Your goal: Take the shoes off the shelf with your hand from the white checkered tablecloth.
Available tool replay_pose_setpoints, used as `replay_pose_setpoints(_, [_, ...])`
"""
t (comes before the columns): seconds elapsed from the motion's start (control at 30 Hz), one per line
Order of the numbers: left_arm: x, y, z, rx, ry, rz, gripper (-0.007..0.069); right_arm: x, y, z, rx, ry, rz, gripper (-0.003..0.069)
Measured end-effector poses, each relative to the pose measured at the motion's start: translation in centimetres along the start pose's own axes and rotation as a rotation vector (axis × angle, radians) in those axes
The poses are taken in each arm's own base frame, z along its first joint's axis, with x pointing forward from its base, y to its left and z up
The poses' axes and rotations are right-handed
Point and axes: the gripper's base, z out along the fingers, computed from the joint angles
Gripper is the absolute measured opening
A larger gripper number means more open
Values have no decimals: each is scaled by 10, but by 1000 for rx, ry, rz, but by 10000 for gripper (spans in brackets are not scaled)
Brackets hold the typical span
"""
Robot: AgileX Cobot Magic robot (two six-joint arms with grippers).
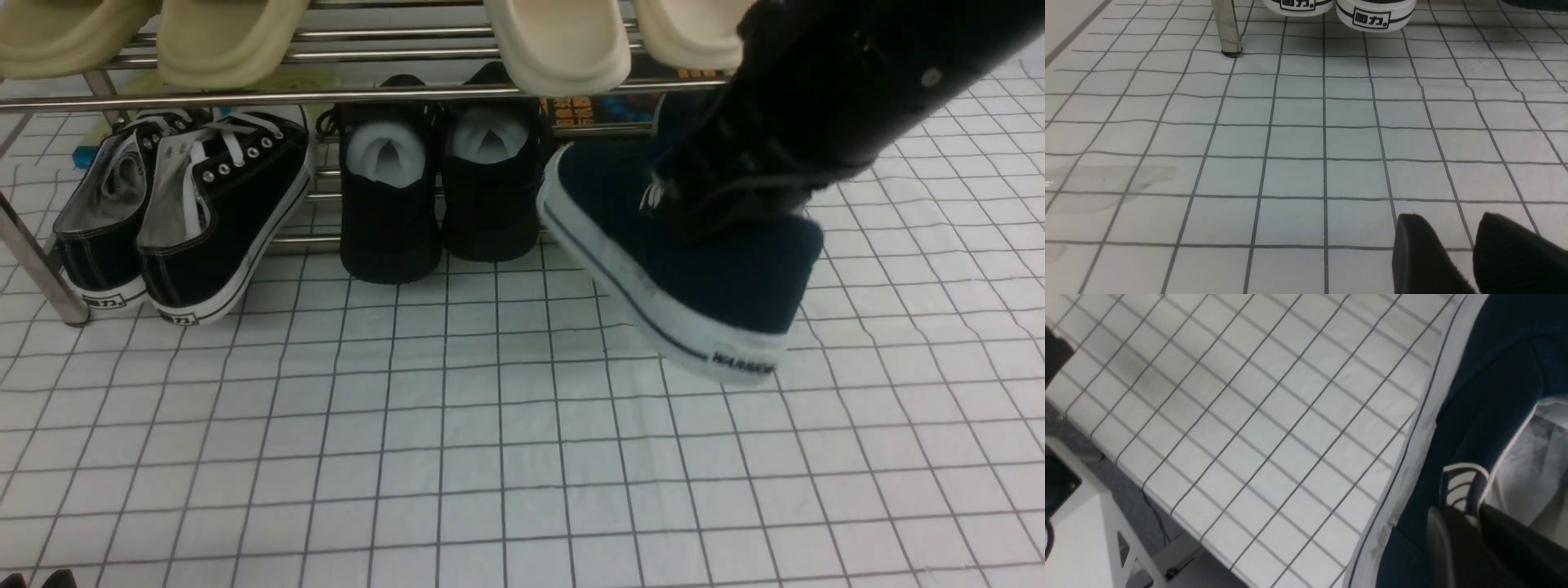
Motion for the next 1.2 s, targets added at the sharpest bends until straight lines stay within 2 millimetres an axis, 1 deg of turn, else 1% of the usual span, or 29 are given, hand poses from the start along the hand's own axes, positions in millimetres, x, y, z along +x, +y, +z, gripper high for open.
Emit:
replay_pose_setpoints(0.1, [0, 0, 0, 0, 0, 0, 239, 13, 21, 17, 11, 69, -4, 43])
replay_pose_setpoints(0.13, [0, 0, 0, 0, 0, 0, 239, 14, 24, 19, 14, 78, -5, 43])
replay_pose_setpoints(0.17, [0, 0, 0, 0, 0, 0, 239, 20, 30, 28, 35, 108, -1, 43])
replay_pose_setpoints(0.23, [0, 0, 0, 0, 0, 0, 239, 26, 34, 40, 84, 142, 13, 43])
replay_pose_setpoints(0.33, [0, 0, 0, 0, 0, 0, 239, 27, 31, 51, 139, 160, 36, 43])
replay_pose_setpoints(0.43, [0, 0, 0, 0, 0, 0, 239, 25, 22, 74, 241, 188, 60, 43])
replay_pose_setpoints(0.47, [0, 0, 0, 0, 0, 0, 239, 24, 22, 75, 245, 187, 64, 43])
replay_pose_setpoints(0.5, [0, 0, 0, 0, 0, 0, 239, 22, 19, 88, 271, 186, 70, 43])
replay_pose_setpoints(0.57, [0, 0, 0, 0, 0, 0, 239, 18, 18, 103, 285, 175, 70, 43])
replay_pose_setpoints(0.6, [0, 0, 0, 0, 0, 0, 239, 17, 18, 107, 286, 172, 71, 43])
replay_pose_setpoints(0.67, [0, 0, 0, 0, 0, 0, 239, 14, 17, 125, 289, 154, 75, 43])
replay_pose_setpoints(0.8, [0, 0, 0, 0, 0, 0, 239, 9, 15, 148, 294, 122, 56, 43])
replay_pose_setpoints(0.93, [0, 0, 0, 0, 0, 0, 239, 7, 13, 159, 315, 108, 47, 43])
replay_pose_setpoints(1.2, [0, 0, 0, 0, 0, 0, 239, 7, 12, 167, 324, 102, 78, 60])
